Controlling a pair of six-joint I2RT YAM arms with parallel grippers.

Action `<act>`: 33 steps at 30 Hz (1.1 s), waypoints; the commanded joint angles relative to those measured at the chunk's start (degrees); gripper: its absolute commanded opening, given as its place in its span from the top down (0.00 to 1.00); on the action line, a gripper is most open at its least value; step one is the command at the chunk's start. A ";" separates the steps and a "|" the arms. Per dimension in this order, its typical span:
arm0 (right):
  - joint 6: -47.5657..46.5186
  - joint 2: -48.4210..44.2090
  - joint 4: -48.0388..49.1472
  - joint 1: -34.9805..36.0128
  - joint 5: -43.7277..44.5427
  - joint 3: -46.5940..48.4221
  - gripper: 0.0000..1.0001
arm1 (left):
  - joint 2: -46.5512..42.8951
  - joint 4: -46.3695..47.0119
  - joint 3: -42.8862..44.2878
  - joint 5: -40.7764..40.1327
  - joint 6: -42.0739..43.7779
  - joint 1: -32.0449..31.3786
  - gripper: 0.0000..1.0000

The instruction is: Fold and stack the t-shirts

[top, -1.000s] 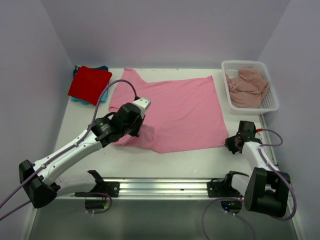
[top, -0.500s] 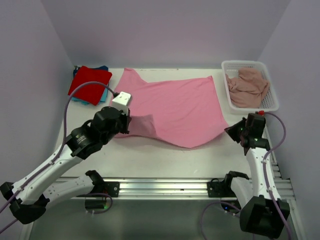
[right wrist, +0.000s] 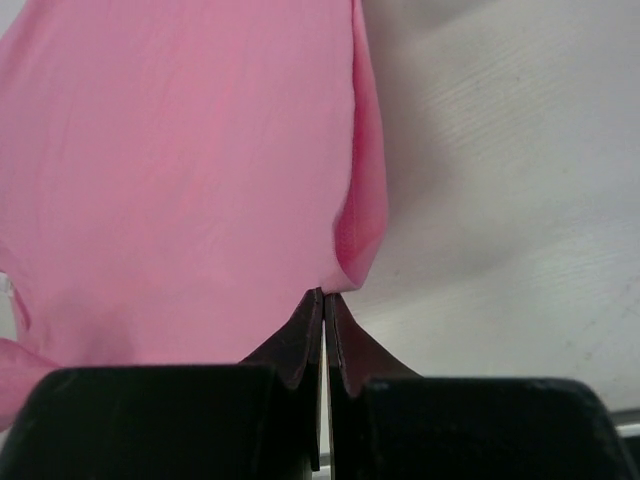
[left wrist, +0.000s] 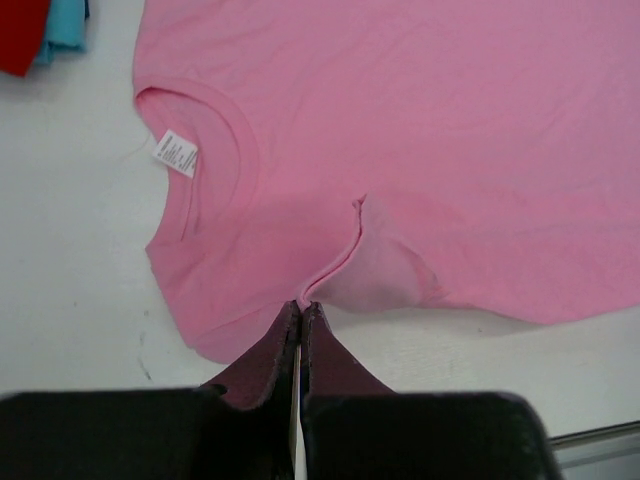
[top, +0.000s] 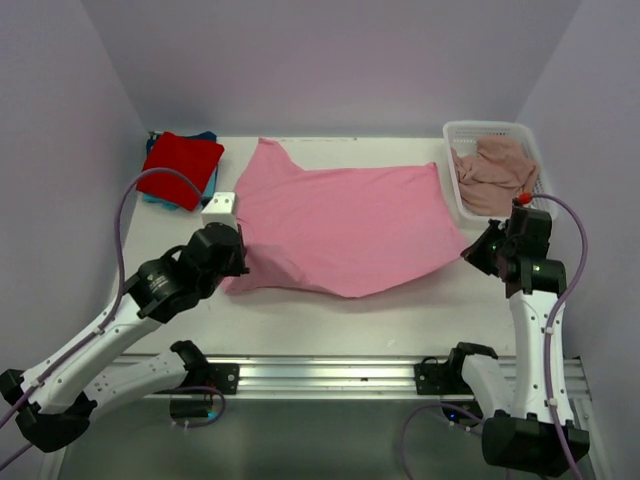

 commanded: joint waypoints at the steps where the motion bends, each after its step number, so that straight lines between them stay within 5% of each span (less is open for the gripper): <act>1: -2.99 -0.02 -9.82 0.65 3.17 3.77 1.00 | -4.37 -8.56 -0.22 -1.49 -10.61 0.23 1.00; 12: -3.87 -0.02 -17.74 2.85 7.04 2.28 1.00 | -9.30 -19.57 -0.49 3.44 -17.21 0.23 1.00; 19: -1.85 4.11 -13.53 2.85 8.79 0.52 1.00 | -10.97 -2.36 -6.98 1.86 -9.75 0.23 1.00; 33: 3.16 19.66 -5.79 5.14 15.74 2.36 1.00 | 2.03 20.06 -9.98 -6.14 3.18 3.39 1.00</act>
